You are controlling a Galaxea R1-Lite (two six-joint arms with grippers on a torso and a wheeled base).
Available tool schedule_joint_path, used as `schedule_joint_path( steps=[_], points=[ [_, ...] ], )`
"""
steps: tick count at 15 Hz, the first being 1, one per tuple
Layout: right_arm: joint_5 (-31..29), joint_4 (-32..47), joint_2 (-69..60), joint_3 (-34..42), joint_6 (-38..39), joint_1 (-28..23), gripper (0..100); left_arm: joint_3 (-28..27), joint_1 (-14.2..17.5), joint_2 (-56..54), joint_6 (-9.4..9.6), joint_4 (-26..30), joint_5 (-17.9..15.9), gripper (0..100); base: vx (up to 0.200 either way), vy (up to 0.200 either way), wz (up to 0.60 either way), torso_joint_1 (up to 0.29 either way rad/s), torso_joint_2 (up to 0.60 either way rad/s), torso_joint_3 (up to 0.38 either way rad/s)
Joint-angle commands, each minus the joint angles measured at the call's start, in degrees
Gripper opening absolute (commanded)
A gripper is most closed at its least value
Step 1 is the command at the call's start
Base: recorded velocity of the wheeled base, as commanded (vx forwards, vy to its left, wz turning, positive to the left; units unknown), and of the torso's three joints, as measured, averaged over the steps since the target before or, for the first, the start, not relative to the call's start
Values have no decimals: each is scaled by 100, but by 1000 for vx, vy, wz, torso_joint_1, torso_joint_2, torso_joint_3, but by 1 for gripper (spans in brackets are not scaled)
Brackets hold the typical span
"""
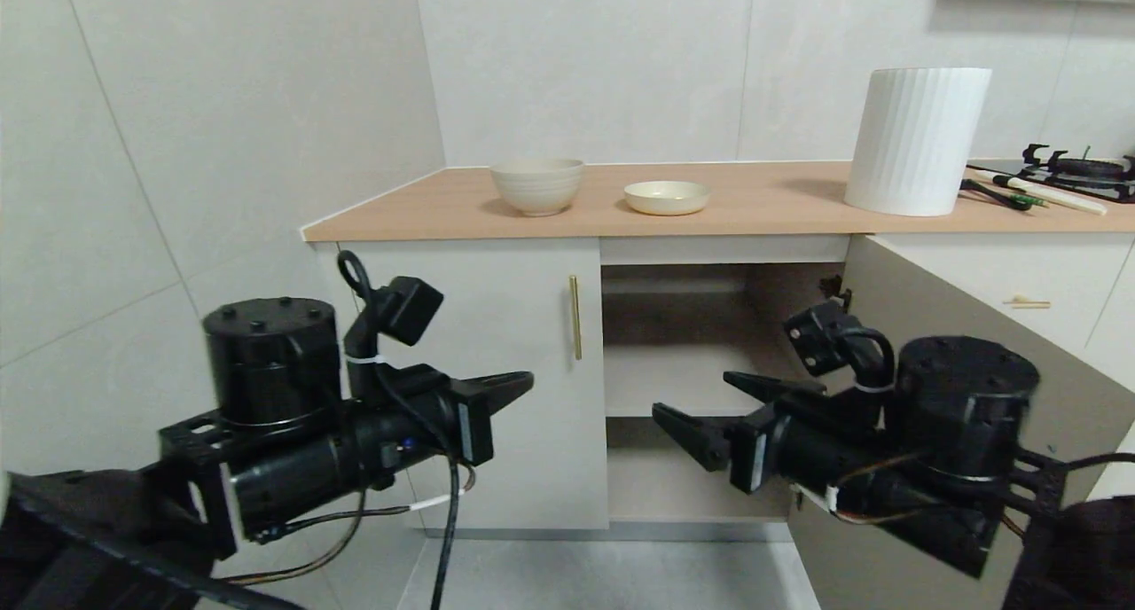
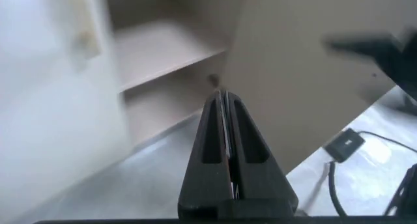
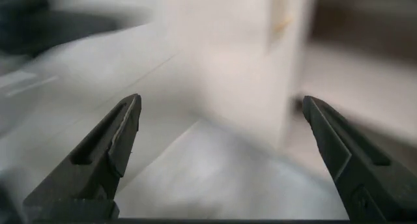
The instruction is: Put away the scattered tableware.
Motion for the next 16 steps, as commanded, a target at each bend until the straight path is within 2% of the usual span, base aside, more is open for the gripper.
schedule_joint_path(
  steps=[1, 3, 4, 5, 7, 8, 9, 10, 16],
  points=[
    [-316, 1270, 271, -1295, -137, -47, 100, 93, 714, -1174, -32, 744, -36, 0, 0, 0, 0, 0, 0, 0],
    [-272, 3283, -265, -2385, -93, -56, 100, 102, 855, -1253, -41, 858, -19, 0, 0, 0, 0, 0, 0, 0],
    [-272, 3863, -415, -2666, -58, -56, 100, 120, 908, -1244, -41, 858, -19, 0, 0, 0, 0, 0, 0, 0],
    [-281, 4056, -511, -2701, -5, -56, 100, 120, 969, -1235, -41, 850, -27, 100, 0, 0, 0, 0, 0, 0],
    [-342, 4320, -599, -2578, 223, -56, 100, 14, 1083, -1077, -172, 814, -27, 100, 0, 0, 0, 0, 0, 0],
    [-360, 4346, -617, -2578, 241, -82, 100, -91, 1101, -1016, -339, 779, -10, 100, 0, 0, 0, 0, 0, 0],
    [-378, 4417, -643, -2596, 249, -205, 100, -135, 1101, -1016, -594, 718, 8, 100, 0, 0, 0, 0, 0, 0],
    [-386, 4557, -678, -2614, 258, -241, 100, -135, 1110, -1042, -656, 683, 8, 100, 0, 0, 0, 0, 0, 0],
    [-386, 4795, -854, -2614, 293, -293, 100, -144, 1110, -1174, -603, 700, -27, 100, 0, 0, 0, 0, 0, 0]
  ],
)
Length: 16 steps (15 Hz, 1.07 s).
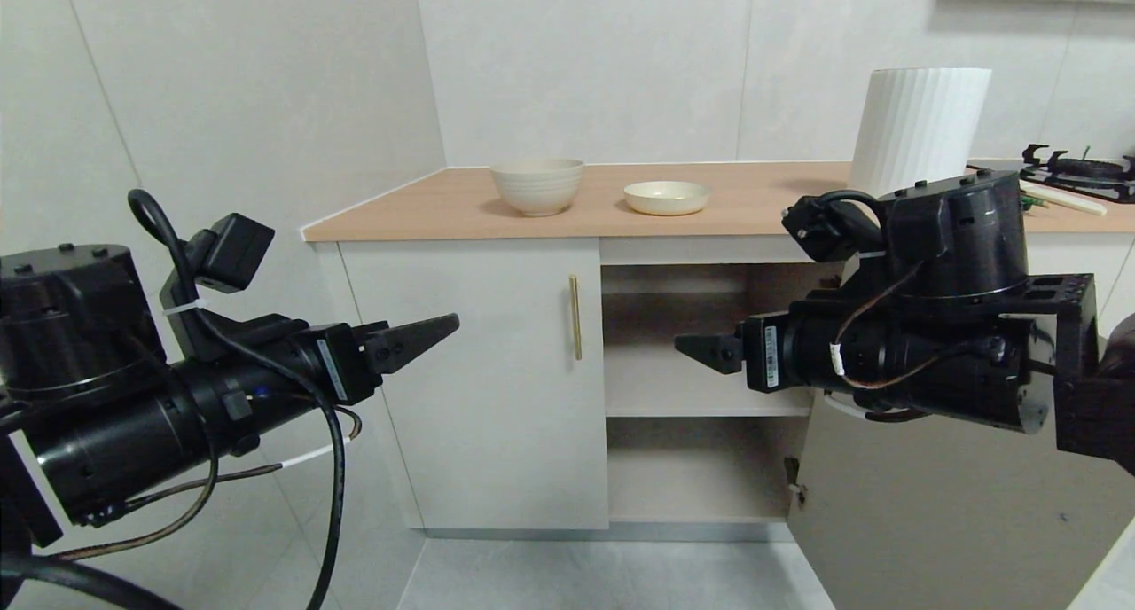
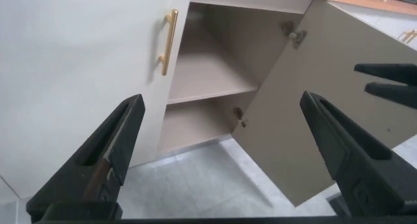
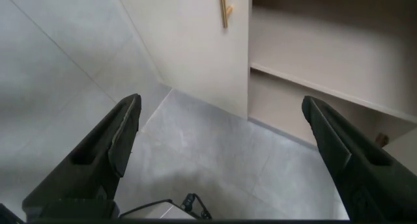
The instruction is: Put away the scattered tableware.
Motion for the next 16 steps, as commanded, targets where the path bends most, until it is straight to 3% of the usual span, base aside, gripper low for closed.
schedule_joint_path(
  steps=[1, 6, 12, 14, 15, 16],
  points=[
    [1, 10, -115, 17, 0, 2, 100, -15, 12, 8, -1, 13, -3, 100, 200, 0, 0, 2, 2, 7],
    [1, 98, -230, 17, 0, 2, 100, -24, 12, 26, -10, -31, 6, 100, 200, 0, 0, 3, 8, 1],
    [10, 116, -159, -44, 0, -113, 100, -6, 12, -62, 78, -40, 6, 100, 0, 0, 0, 0, 0, 0],
    [10, 116, -151, -35, 0, -113, 100, -41, 12, -80, -115, -40, -12, 100, 0, 200, 0, 2, 7, 2],
    [10, 116, -151, -35, 8, -113, 100, -32, 12, -80, -106, -49, -12, 100, 0, 200, 0, 2, 7, -2],
    [10, 116, -159, -35, 61, -113, 100, 20, 12, -89, 34, -49, 6, 100, 0, 0, 0, 0, 0, 0]
  ],
)
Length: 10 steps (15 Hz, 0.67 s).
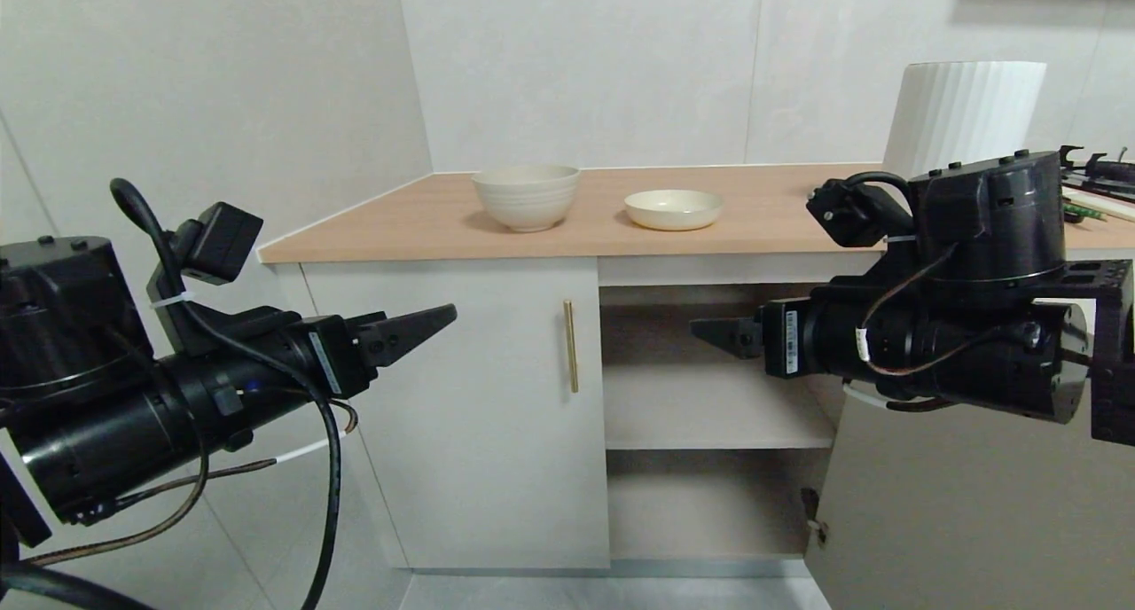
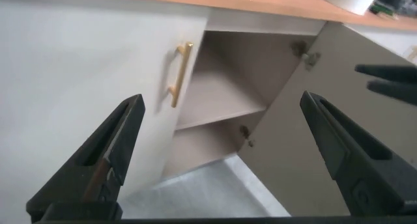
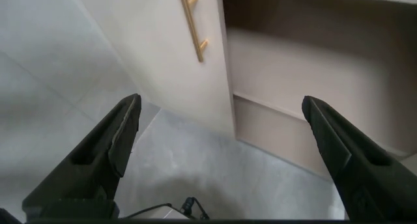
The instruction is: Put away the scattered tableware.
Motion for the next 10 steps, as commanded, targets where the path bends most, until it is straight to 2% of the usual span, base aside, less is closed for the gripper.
schedule_joint_path(
  steps=[1, 2, 3, 8, 10],
  points=[
    [0, -4, -6, 0, 10, 6, 100, 88, -6, 10, 184, 6, 1, 100, 0, 0, 0, 0, 0, 0],
    [0, -4, -24, 0, 10, 6, 100, 167, -15, 19, 447, 6, 9, 100, 0, 0, 0, 0, 0, 0],
    [0, -4, -59, 9, 10, 6, 100, 167, -23, 46, 535, 6, 18, 100, 0, 0, 0, 0, 0, 0],
    [35, 5, -226, 35, 10, 6, 100, 114, -32, 63, 518, 6, 18, 100, 0, 0, 0, 0, 0, 0],
    [44, 110, -419, 26, 10, 23, 100, 88, -32, 19, 527, 50, 1, 100, 200, 0, 0, 7, 0, 2]
  ],
)
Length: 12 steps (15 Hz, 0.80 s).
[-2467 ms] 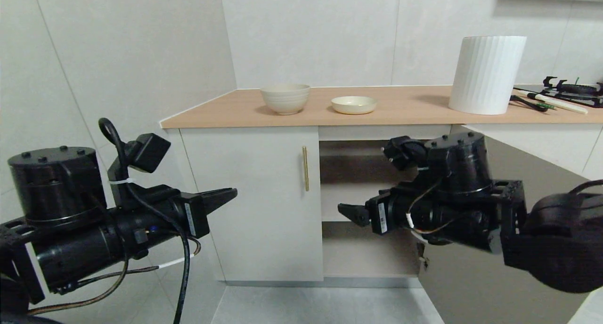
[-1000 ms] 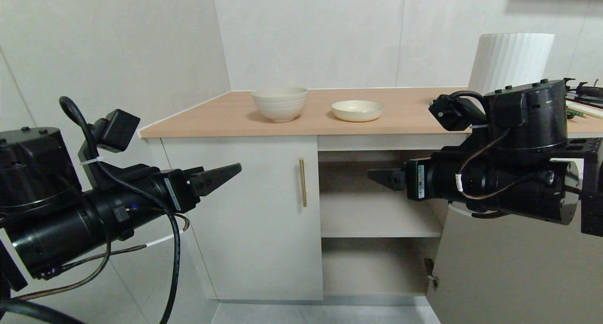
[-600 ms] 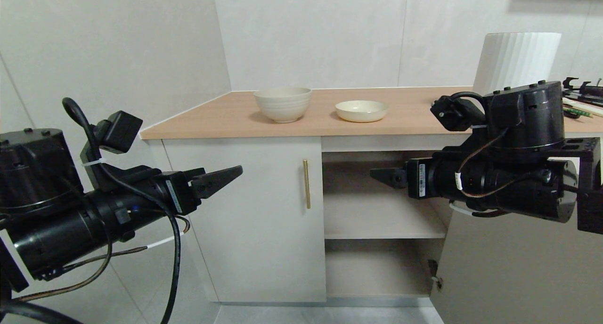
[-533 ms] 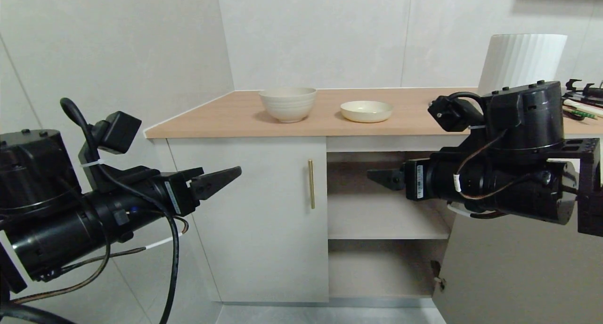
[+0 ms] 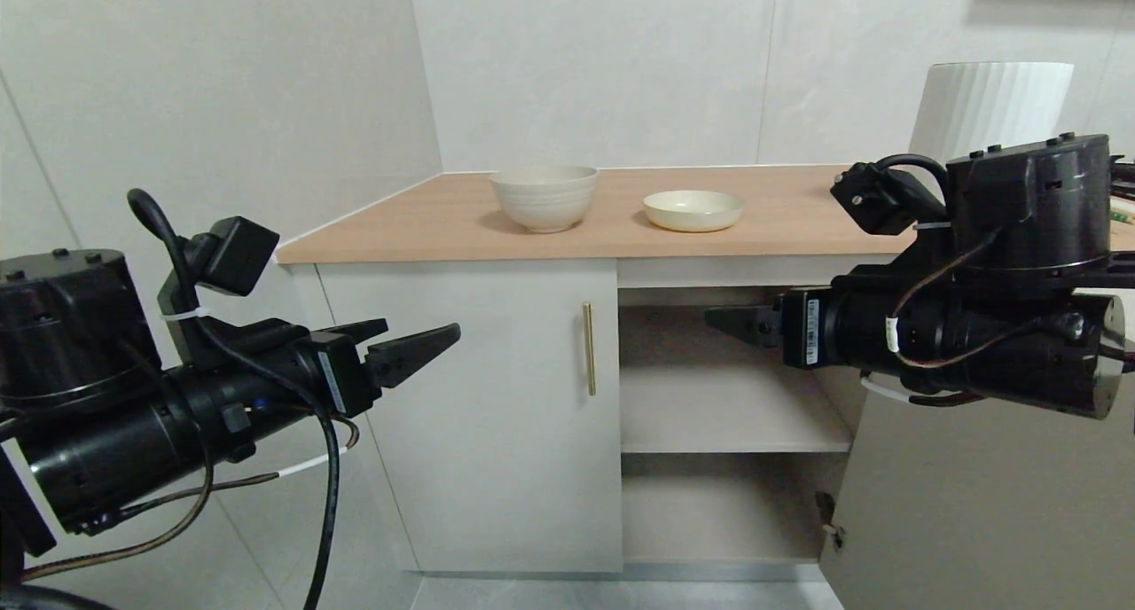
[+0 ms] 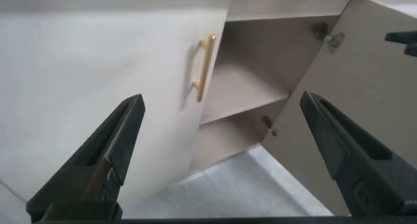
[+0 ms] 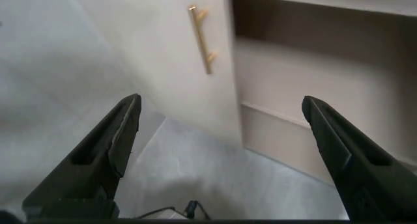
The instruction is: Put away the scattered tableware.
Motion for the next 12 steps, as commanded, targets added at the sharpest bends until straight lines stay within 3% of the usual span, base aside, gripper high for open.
schedule_joint_path(
  steps=[1, 4, 7, 12],
  points=[
    [5, 161, -232, -23, 23, 32, 100, -19, 1, 10, 1, 1, 3, 100, 200, 0, 0, -7, -2, 7],
    [119, 495, -452, -49, 173, 173, 100, -45, 1, 27, 1, -7, 3, 100, 200, 0, 0, 2, -1, -1],
    [691, 609, -777, 4, 340, 173, 100, -54, 1, 27, -8, -25, -5, 100, 200, 0, 0, 1, -6, 4],
    [735, 803, -882, -14, 383, 173, 100, -63, 1, 1, -122, -43, 3, 100, 0, 0, 0, 0, 0, 0]
  ],
)
